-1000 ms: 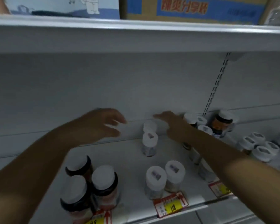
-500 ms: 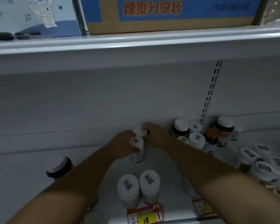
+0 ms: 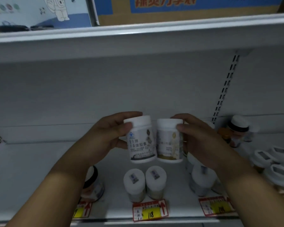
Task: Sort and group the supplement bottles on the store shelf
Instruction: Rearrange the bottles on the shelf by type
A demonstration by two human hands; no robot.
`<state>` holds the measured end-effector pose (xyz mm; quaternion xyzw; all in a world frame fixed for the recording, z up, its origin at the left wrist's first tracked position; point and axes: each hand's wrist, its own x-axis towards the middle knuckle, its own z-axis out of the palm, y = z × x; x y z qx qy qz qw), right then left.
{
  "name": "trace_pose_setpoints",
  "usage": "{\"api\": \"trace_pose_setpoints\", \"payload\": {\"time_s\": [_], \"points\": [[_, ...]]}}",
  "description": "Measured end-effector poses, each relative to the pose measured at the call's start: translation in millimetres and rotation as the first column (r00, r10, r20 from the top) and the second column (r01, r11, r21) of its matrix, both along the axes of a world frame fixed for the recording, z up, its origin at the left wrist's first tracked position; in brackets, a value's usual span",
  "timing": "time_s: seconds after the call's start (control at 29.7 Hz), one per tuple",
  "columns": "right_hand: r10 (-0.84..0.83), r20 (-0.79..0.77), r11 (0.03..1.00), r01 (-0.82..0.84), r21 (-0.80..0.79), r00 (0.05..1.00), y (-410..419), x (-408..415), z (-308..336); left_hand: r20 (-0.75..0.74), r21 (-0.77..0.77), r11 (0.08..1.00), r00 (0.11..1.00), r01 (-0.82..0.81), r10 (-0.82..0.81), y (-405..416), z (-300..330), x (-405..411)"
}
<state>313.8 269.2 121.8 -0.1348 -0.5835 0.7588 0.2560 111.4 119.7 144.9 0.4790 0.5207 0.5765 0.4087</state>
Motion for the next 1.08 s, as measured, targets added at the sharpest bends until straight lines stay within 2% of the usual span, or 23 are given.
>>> {"api": "trace_pose_setpoints", "payload": {"time_s": [0.17, 0.34, 0.4, 0.5, 0.57, 0.74, 0.84, 0.91, 0.98, 1.01, 1.08], "points": [[-0.004, 0.058, 0.996, -0.001, 0.088, 0.998, -1, -14, -2, -0.008, 0.092, 0.992, 0.996, -0.084, 0.085, -23, -2, -12], [0.092, 0.361, 0.945, -0.196, 0.263, 0.928, 4, -62, -6, 0.079, 0.167, 0.976, 0.989, -0.137, 0.125, -46, -1, -23], [0.095, 0.47, 0.89, -0.286, 0.354, 0.877, 5, -80, -11, 0.07, 0.171, 0.976, 0.989, -0.138, 0.128, -51, -1, -23], [0.033, 0.635, 0.729, -0.453, 0.513, 0.772, 2, -97, -29, 0.071, 0.167, 0.975, 0.988, -0.145, 0.135, -57, -3, -22], [0.008, 0.682, 0.634, -0.532, 0.562, 0.731, 0, -99, -45, 0.077, 0.151, 0.978, 0.988, -0.147, 0.137, -59, -5, -23], [0.086, 0.677, 0.661, -0.55, 0.51, 0.731, -1, -89, -56, 0.031, 0.14, 0.981, 0.991, -0.133, 0.13, -54, -14, -20], [0.034, 0.712, 0.644, -0.56, 0.521, 0.701, 2, -79, -49, 0.01, 0.165, 0.981, 0.995, -0.097, 0.096, -38, -17, -10], [-0.06, 0.591, 0.686, -0.397, 0.61, 0.805, 6, -61, -24, -0.013, 0.182, 0.98, 0.997, -0.077, 0.081, -23, -16, 0], [-0.059, 0.4, 0.798, -0.197, 0.57, 0.915, 8, -31, 10, -0.068, 0.189, 0.98, 0.995, -0.059, 0.073, -5, -13, 15], [-0.034, 0.325, 0.814, -0.163, 0.558, 0.945, 8, -14, 26, -0.096, 0.19, 0.981, 0.994, -0.035, 0.054, 6, -10, 25], [-0.044, 0.264, 0.748, -0.143, 0.648, 0.963, 2, 17, 50, -0.121, 0.208, 0.978, 0.993, 0.008, 0.018, 30, -2, 47]]}}
